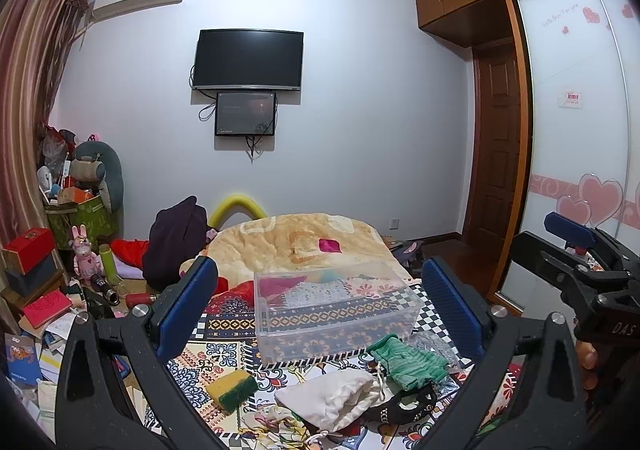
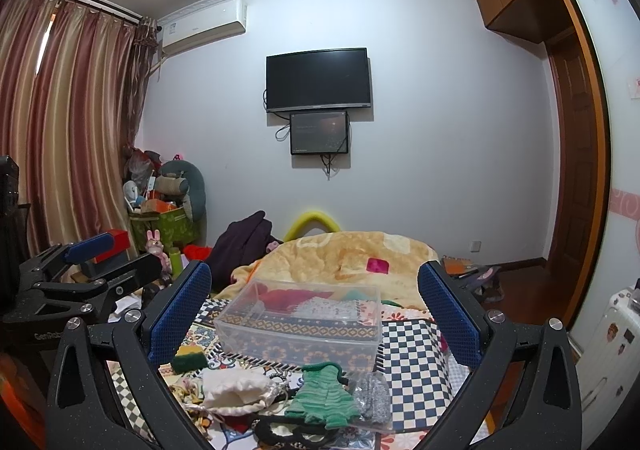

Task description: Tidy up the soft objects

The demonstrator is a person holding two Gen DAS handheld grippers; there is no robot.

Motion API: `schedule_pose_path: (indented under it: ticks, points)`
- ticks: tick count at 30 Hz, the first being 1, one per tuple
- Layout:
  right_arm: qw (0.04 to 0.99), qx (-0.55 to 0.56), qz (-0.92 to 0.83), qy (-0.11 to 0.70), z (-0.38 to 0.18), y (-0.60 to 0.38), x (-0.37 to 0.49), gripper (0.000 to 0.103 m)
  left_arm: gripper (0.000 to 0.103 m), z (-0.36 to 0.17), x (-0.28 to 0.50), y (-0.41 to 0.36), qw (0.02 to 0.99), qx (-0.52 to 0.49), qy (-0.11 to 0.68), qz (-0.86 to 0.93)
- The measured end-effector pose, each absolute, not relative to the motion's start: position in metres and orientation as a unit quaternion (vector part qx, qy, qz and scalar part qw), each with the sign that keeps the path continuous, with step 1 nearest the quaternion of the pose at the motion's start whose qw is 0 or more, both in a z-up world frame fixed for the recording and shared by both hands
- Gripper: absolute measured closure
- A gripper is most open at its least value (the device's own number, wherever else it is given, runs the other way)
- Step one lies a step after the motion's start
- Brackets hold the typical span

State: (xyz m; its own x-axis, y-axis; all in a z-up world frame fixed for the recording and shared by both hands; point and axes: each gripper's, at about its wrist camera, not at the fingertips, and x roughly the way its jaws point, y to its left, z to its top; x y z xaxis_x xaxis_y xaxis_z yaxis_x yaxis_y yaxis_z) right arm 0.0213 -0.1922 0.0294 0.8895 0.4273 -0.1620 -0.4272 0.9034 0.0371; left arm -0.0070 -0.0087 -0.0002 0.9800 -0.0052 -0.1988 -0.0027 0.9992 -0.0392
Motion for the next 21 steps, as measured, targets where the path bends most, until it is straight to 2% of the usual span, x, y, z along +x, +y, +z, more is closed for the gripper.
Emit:
schedule_pose_path:
  ticks: [21]
  points:
    - [0.972,-0.001,0.22,0.082,0.0293,-0.1916,0.0215,0.0,0.0,-0.0016,-0.0055,-0.0067,0.995,-0.019,0.099,0.001]
